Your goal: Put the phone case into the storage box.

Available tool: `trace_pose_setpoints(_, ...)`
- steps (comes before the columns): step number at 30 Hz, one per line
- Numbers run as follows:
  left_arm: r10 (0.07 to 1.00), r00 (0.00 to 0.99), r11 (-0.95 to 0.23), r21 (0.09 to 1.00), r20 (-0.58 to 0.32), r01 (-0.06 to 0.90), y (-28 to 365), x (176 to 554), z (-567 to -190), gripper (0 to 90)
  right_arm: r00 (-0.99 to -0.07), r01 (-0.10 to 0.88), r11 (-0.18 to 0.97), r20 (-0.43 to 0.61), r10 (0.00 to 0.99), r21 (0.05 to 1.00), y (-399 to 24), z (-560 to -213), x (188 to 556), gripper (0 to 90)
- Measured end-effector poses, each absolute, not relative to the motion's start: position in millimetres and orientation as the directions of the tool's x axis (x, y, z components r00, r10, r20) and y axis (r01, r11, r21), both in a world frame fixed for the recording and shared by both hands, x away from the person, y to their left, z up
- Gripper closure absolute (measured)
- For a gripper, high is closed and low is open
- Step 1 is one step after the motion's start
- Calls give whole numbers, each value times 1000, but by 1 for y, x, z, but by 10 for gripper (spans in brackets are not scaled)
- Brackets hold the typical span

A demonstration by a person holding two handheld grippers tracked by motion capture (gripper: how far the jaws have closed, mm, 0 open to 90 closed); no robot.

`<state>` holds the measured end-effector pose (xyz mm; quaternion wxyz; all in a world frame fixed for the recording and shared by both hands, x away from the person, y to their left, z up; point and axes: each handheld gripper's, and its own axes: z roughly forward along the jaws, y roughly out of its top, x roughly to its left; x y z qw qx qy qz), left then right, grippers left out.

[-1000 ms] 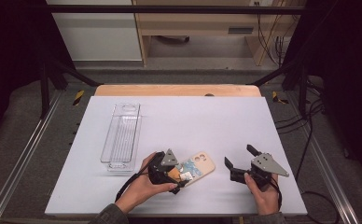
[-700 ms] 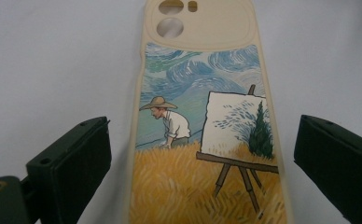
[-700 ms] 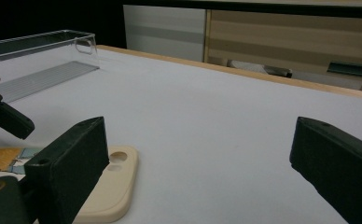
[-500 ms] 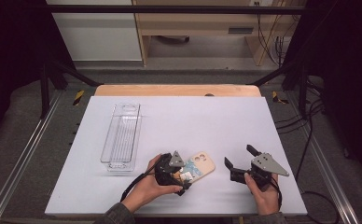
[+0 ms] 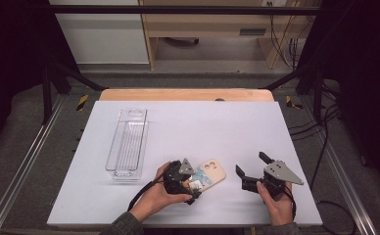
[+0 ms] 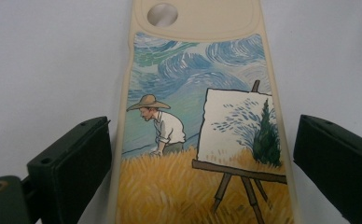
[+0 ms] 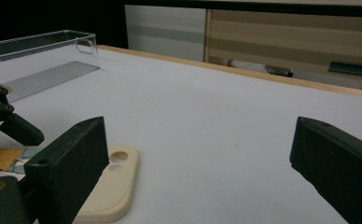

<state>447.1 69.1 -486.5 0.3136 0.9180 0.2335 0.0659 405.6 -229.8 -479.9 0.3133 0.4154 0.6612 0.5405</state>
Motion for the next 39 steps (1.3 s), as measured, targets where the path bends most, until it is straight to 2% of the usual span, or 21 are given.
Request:
trace_pose_setpoints(11, 474, 880, -698, 600, -21, 390, 70, 447, -487, 98, -460, 210, 71, 35, 887, 975, -230, -480, 406, 44)
trace_pose_setpoints(24, 485, 874, -669, 632, -26, 390, 73, 445, -488, 111, -463, 210, 83, 25, 886, 974, -229, -481, 406, 45)
trace_pose_setpoints(27, 499, 866, -626, 674, -42, 393, 78, 444, -487, 112, -463, 213, 88, 21, 886, 973, -228, -481, 406, 46)
trace_pose_setpoints(33, 538, 843, -521, 787, 1, 332, 93, 443, -476, 112, -461, 219, 73, 37, 887, 973, -226, -481, 406, 47)
trace_pose_setpoints(39, 579, 816, -422, 859, 10, 288, 108, 441, -469, 112, -451, 226, 49, 60, 891, 973, -223, -482, 406, 47)
